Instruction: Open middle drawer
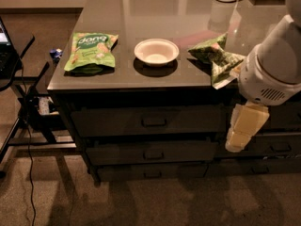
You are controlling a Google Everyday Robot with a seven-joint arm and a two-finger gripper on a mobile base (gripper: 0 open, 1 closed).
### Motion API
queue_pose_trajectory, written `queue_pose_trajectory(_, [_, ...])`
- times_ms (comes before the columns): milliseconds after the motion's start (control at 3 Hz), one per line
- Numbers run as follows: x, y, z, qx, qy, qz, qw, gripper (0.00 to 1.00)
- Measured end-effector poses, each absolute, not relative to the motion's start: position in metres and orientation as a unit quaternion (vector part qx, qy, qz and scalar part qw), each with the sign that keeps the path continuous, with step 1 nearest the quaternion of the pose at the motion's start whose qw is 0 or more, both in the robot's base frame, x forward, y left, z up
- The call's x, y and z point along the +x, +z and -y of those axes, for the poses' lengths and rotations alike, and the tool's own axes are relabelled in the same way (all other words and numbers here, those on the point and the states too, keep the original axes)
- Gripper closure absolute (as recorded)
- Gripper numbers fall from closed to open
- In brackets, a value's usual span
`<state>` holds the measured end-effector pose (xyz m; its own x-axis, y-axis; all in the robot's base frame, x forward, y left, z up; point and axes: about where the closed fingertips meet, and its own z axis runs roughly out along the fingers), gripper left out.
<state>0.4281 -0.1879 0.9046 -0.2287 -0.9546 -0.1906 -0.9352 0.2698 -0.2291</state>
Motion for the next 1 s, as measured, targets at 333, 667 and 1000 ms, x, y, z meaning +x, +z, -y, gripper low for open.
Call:
queue_pose_trajectory(333, [0.428,0.905,0.188,-0.603,-0.033,-0.783,0.147,0.0])
queue_pose_trajectory(667, [0.421,0.887,0.186,-0.598,-0.023,-0.789,0.142,0.0])
queue_pose_trajectory(1000, [0.407,0.823,0.177,-0.577,0.0,-0.808,0.12,0.0])
